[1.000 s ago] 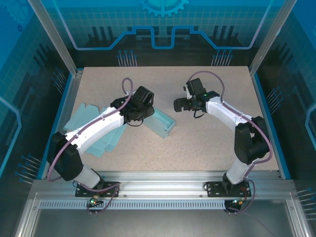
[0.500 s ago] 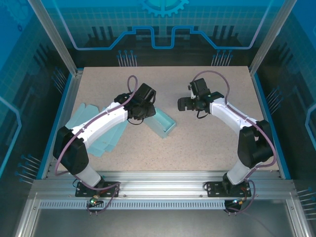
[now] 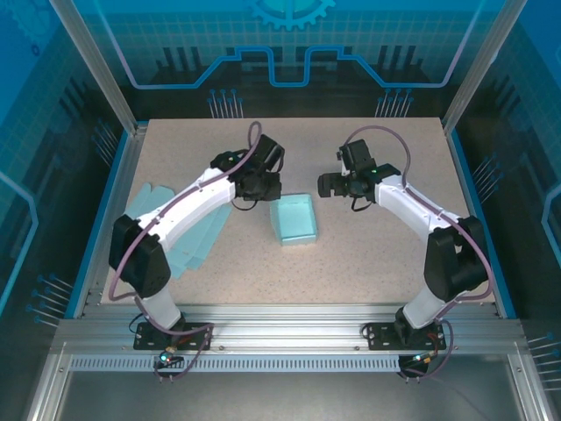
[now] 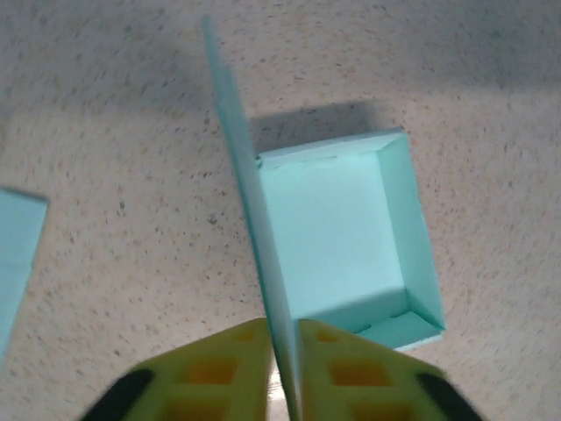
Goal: Fold the paper box
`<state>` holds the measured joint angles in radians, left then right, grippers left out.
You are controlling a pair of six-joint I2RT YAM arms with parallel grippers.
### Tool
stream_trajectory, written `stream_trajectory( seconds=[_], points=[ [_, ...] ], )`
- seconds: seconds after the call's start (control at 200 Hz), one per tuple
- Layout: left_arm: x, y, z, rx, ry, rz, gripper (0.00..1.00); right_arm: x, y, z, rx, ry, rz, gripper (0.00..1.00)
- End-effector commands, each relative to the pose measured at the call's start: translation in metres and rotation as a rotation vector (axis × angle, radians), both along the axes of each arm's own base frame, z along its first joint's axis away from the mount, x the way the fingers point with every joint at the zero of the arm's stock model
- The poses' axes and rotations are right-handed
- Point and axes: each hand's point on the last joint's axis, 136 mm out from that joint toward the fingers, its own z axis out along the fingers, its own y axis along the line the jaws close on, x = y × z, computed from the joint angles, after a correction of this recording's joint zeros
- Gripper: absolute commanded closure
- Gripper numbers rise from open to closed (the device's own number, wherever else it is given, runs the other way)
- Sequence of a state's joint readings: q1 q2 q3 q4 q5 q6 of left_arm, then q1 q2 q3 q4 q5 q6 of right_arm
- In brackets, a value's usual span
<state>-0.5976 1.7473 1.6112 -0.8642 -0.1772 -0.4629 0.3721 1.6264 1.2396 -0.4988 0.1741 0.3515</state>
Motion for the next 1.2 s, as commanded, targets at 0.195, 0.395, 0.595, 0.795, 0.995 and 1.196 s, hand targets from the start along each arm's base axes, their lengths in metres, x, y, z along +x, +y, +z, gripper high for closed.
stream_trajectory(
  seconds=[0.195, 0.395, 0.595, 0.795, 0.995, 1.196],
  points=[
    [0.021, -0.021, 0.001, 0.223, -0.041, -0.465, 0.97, -0.011, -0.015, 0.012, 0.002, -0.015, -0.043, 0.0],
    [0.048, -0.04, 0.002, 0.447, -0.163, -0.767, 1.0, -0.015, -0.024, 0.01, 0.018, 0.0, -0.069, 0.0],
    [0.069, -0.066, 0.001, 0.596, -0.321, -1.044, 1.0, -0.02, -0.04, 0.003, 0.088, 0.038, -0.113, 0.0],
    [0.081, -0.093, 0.009, 0.648, -0.576, -1.259, 1.0, -0.028, -0.051, 0.005, 0.168, 0.028, -0.124, 0.0],
    [0.08, -0.125, 0.024, 0.569, -0.774, -1.381, 1.0, -0.036, -0.047, 0.002, 0.245, -0.034, -0.066, 0.0],
    [0.07, -0.13, 0.011, 0.513, -0.75, -1.424, 0.96, -0.043, -0.037, -0.007, 0.312, -0.101, -0.004, 0.02]
  ],
)
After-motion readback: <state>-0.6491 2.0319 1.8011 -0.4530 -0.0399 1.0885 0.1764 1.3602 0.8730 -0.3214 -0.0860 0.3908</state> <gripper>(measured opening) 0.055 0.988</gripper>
